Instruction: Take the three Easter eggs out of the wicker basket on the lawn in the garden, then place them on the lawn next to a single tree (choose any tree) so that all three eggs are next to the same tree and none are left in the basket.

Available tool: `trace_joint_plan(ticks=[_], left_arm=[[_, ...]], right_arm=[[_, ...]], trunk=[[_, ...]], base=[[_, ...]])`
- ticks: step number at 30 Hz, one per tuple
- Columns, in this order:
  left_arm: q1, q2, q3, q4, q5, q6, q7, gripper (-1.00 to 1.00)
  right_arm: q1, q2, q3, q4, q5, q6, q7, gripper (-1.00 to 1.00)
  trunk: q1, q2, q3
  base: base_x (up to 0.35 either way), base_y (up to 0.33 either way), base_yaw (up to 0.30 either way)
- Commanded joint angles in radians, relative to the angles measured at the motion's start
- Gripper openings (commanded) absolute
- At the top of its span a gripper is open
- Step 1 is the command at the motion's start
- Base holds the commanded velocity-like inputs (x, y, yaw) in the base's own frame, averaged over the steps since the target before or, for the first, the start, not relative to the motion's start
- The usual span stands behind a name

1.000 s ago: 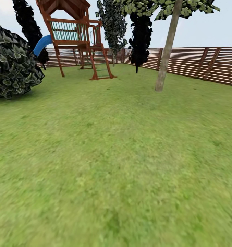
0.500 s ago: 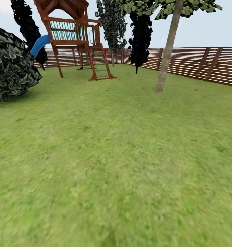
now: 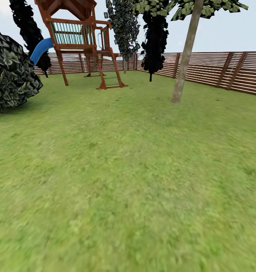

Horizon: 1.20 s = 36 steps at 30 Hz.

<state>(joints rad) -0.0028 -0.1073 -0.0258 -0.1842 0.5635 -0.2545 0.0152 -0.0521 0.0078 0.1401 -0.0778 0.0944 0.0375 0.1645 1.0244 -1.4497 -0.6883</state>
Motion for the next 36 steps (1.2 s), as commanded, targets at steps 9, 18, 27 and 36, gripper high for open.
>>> trace_joint_plan(ticks=[9,18,27,36], left_arm=[[0.0,0.0,-0.001,0.0,0.004,-0.003,0.002,1.0],[0.0,0.0,0.0,0.0,0.005,-0.002,0.003,1.0],[0.0,0.0,0.0,0.0,0.006,-0.002,0.003,1.0],[0.0,0.0,0.0,0.0,0.006,-0.002,0.003,1.0]], right_arm=[[0.0,0.006,0.007,-0.002,0.018,0.003,0.002,1.0],[0.0,0.004,0.012,-0.013,0.024,0.003,0.004,1.0],[0.0,0.001,0.011,-0.085,0.028,-0.001,0.005,1.0],[0.0,0.002,0.02,-0.206,0.031,0.004,0.01,1.0]], trunk=[[0.001,0.0,-0.001],[0.001,0.0,-0.001],[0.001,0.0,-0.001],[0.001,0.0,-0.001]], base=[[0.343,-0.095,0.0],[0.343,-0.096,0.0],[0.343,-0.096,0.0],[0.343,-0.097,0.0]])
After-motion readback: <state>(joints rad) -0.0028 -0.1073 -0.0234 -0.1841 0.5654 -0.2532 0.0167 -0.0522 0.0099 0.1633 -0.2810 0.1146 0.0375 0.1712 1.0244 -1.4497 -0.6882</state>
